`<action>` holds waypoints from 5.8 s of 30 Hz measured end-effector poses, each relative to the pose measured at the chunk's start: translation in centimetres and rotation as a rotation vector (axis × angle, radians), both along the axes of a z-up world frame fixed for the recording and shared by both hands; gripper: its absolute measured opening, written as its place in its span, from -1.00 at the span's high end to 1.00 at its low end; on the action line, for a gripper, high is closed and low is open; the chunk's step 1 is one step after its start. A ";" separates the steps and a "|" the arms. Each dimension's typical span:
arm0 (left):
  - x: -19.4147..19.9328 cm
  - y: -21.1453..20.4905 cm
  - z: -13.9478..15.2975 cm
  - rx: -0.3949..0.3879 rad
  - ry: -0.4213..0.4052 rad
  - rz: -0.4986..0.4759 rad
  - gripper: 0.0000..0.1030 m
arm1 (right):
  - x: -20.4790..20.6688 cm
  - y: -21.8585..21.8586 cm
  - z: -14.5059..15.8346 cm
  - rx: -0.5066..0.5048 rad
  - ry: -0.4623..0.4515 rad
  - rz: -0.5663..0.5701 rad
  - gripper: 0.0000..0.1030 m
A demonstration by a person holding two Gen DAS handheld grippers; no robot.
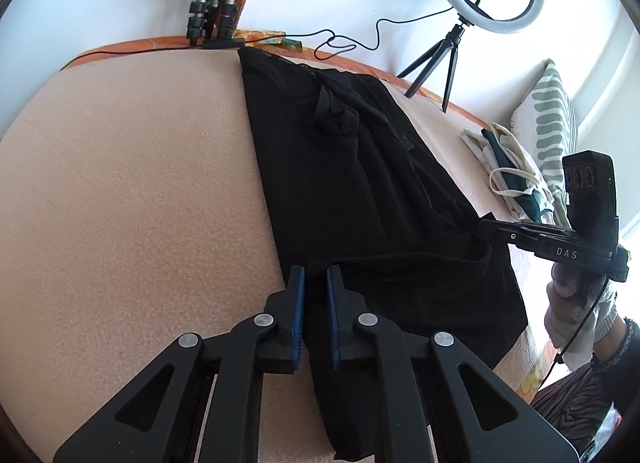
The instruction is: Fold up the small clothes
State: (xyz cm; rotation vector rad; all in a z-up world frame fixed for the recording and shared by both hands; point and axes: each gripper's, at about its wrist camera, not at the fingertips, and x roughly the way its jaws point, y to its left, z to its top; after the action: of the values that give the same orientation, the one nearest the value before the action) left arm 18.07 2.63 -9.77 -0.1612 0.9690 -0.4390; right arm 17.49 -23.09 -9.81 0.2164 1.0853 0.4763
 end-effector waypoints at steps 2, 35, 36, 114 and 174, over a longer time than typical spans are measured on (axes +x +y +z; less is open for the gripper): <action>0.1 0.2 0.3 0.035 -0.024 0.032 0.83 | 0.3 -0.3 -0.1 -0.015 0.008 -0.036 0.86; 11.5 1.9 3.3 -0.141 0.016 0.076 0.06 | 10.9 -5.0 2.1 0.046 -0.006 -0.180 0.14; 12.6 2.1 3.2 -0.157 0.025 0.079 0.06 | 11.8 -5.0 2.0 0.049 0.000 -0.175 0.14; 19.0 -2.7 8.3 -0.267 -0.088 -0.127 0.92 | 20.0 -3.9 7.0 0.234 -0.162 -0.014 0.90; -10.9 -4.5 2.6 0.209 -0.156 -0.434 0.28 | -12.7 6.0 1.1 -0.317 -0.277 0.375 0.28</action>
State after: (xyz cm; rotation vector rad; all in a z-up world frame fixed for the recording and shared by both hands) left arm 7.14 -1.88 -7.20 0.2747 0.8883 -0.7317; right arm 4.82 -17.06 -8.69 -0.3302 0.9133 0.6386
